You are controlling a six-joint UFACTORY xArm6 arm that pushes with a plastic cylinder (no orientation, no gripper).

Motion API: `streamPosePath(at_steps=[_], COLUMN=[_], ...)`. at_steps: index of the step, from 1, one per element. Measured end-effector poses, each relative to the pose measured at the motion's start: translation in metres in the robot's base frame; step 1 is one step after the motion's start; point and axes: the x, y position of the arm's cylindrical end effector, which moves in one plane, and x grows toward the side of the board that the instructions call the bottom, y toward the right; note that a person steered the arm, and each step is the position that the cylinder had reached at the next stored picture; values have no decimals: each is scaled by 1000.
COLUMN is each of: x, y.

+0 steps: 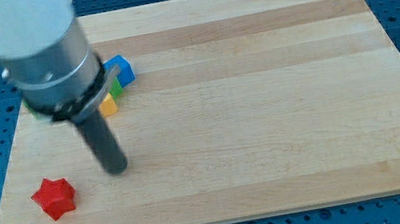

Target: Push the red star into the group of blocks

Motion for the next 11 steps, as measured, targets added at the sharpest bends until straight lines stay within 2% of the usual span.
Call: streamPosePath(at_steps=[1,2,5,7,11], x=[46,49,27,27,4], y=[-46,-51,-60,-107,-91])
